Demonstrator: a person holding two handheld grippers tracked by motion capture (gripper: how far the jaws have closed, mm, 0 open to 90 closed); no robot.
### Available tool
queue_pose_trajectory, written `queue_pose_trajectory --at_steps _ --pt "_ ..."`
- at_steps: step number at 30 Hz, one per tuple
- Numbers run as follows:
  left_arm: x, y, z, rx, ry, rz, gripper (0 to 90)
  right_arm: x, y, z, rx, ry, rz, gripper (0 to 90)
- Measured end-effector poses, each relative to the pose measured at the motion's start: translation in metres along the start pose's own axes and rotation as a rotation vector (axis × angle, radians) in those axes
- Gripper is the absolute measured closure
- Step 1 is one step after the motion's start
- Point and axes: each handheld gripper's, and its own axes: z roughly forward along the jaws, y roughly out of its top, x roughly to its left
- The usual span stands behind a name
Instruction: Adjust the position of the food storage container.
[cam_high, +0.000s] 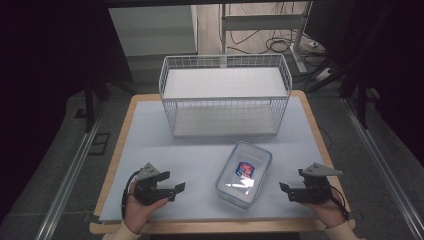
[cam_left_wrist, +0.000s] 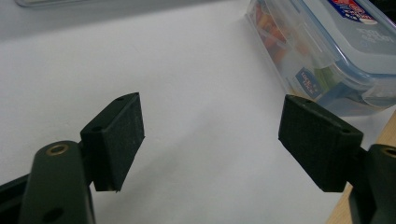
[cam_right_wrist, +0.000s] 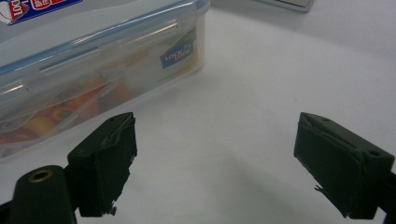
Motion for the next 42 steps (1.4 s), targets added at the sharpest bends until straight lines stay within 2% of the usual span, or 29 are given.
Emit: queue_pose_trajectory --at_steps 5,7,8,9,11,12,13,14,15,16,18,19,23,24,26,28,31,38,42 --pt "0.002 0.001 0.005 0.012 -0.006 -0.004 22.2 -0.003 -0.002 -0.003 -0.007 0.006 0.01 17.1" --pt "0.0 0.002 0.005 0.011 -0.01 0.004 22.2 -0.003 -0.001 -0.009 -0.012 0.025 0.005 31.1" --pt "0.0 0.002 0.005 0.011 -0.01 0.004 22.2 -0.003 -0.001 -0.009 -0.012 0.025 0.005 31.1" --pt "-0.001 0.002 0.006 0.014 -0.013 0.007 22.2 0.001 0.0 -0.013 0.007 0.103 -0.042 52.7" --pt "-0.002 0.003 0.006 0.018 -0.017 0.009 22.2 0.008 0.001 -0.014 0.031 0.126 -0.101 68.4" --pt "-0.002 0.003 0.006 0.018 -0.017 0.009 22.2 0.008 0.001 -0.014 0.031 0.126 -0.101 68.4" --pt "-0.002 0.003 0.007 0.018 -0.02 0.009 22.2 0.012 0.001 -0.014 0.04 0.142 -0.124 77.7" --pt "-0.002 0.003 0.007 0.018 -0.021 0.01 22.3 0.019 0.003 -0.014 0.06 0.198 -0.172 89.0" --pt "-0.002 0.003 0.007 0.018 -0.021 0.01 22.3 0.019 0.003 -0.014 0.06 0.198 -0.172 89.0" --pt "-0.001 0.003 0.008 0.018 -0.018 0.009 22.3 0.026 0.005 -0.013 0.076 0.227 -0.213 89.7" --pt "-0.001 0.003 0.008 0.016 -0.014 0.007 22.3 0.028 0.005 -0.013 0.078 0.236 -0.229 89.7" --pt "0.0 0.003 0.007 0.011 -0.01 0.005 22.5 0.036 0.007 -0.009 0.088 0.262 -0.258 89.7" --pt "0.0 0.003 0.006 0.003 -0.011 -0.005 22.6 0.052 0.009 0.0 0.105 0.307 -0.301 89.7" --pt "0.0 0.003 0.006 0.003 -0.011 -0.005 22.7 0.052 0.009 0.0 0.105 0.307 -0.301 89.7" --pt "-0.002 0.003 0.006 0.003 -0.011 0.0 22.6 0.066 0.013 0.008 0.122 0.331 -0.357 89.7" --pt "-0.002 0.003 0.006 0.0 -0.009 0.002 22.8 0.074 0.015 0.013 0.134 0.336 -0.389 89.7" --pt "-0.001 0.003 0.005 -0.002 -0.008 -0.001 22.9 0.081 0.016 0.02 0.165 0.316 -0.443 89.7" --pt "-0.001 0.003 0.005 -0.001 -0.013 -0.005 22.9 0.091 0.023 0.025 0.163 0.357 -0.444 89.8" --pt "-0.001 0.003 0.006 0.003 -0.014 -0.001 22.9 0.106 0.026 0.03 0.16 0.381 -0.463 89.8"
